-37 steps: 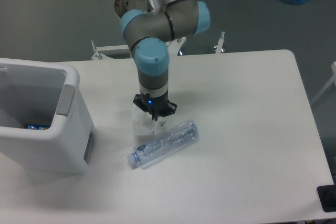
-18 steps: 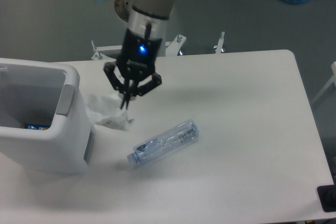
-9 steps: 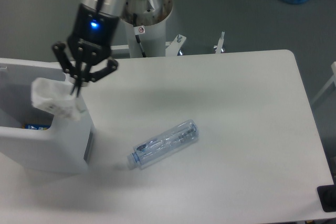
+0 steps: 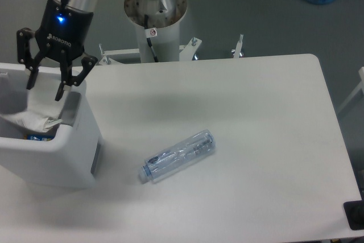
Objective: Place the trash in the trash can
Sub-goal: 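Move the open gripper over the clear plastic bottle and lower it, then close the gripper around the bottle's capped end and lift it upright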
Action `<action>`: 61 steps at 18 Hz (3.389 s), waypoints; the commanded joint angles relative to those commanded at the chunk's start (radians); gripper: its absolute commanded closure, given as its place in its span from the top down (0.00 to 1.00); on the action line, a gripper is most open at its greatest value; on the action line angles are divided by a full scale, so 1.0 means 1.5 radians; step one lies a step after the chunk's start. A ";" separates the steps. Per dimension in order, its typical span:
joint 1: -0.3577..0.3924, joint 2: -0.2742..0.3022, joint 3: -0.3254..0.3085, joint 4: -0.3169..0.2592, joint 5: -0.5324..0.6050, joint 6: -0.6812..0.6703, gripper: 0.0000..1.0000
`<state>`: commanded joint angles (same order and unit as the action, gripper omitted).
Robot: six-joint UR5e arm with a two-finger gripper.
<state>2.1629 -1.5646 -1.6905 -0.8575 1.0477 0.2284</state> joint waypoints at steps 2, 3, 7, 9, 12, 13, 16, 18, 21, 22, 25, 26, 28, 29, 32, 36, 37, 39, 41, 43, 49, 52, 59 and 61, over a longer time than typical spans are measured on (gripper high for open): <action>0.007 -0.014 0.001 0.005 0.020 0.028 1.00; 0.020 -0.017 0.001 0.009 0.033 0.041 1.00; 0.103 -0.040 -0.002 0.013 0.065 0.058 1.00; 0.137 -0.042 -0.005 0.013 0.072 0.084 1.00; 0.161 -0.088 0.001 0.016 0.075 0.159 1.00; 0.161 -0.106 0.001 0.018 0.086 0.194 1.00; 0.159 -0.144 -0.005 0.018 0.157 0.287 1.00; 0.152 -0.168 -0.013 0.016 0.207 0.299 1.00; 0.123 -0.196 -0.028 0.036 0.288 0.299 1.00; 0.114 -0.207 -0.027 0.051 0.291 0.299 1.00; 0.109 -0.232 -0.030 0.065 0.290 0.301 1.00; 0.104 -0.237 -0.032 0.065 0.290 0.303 1.00; 0.098 -0.244 -0.041 0.062 0.292 0.330 1.00; 0.097 -0.245 -0.051 0.062 0.294 0.358 1.00; 0.090 -0.253 -0.076 0.056 0.291 0.417 1.00; 0.074 -0.281 -0.082 0.056 0.294 0.445 1.00; 0.073 -0.288 -0.076 0.057 0.294 0.445 1.00; 0.070 -0.302 -0.063 0.057 0.295 0.451 1.00; 0.066 -0.313 -0.060 0.058 0.297 0.461 1.00; 0.062 -0.319 -0.056 0.059 0.313 0.462 1.00; 0.055 -0.345 -0.046 0.060 0.326 0.463 1.00; 0.049 -0.363 -0.035 0.059 0.327 0.460 1.00; 0.047 -0.366 -0.021 0.060 0.326 0.459 0.66; 0.047 -0.364 -0.020 0.060 0.326 0.457 0.63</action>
<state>2.2335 -2.1108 -1.7211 -0.7670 1.5370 0.9143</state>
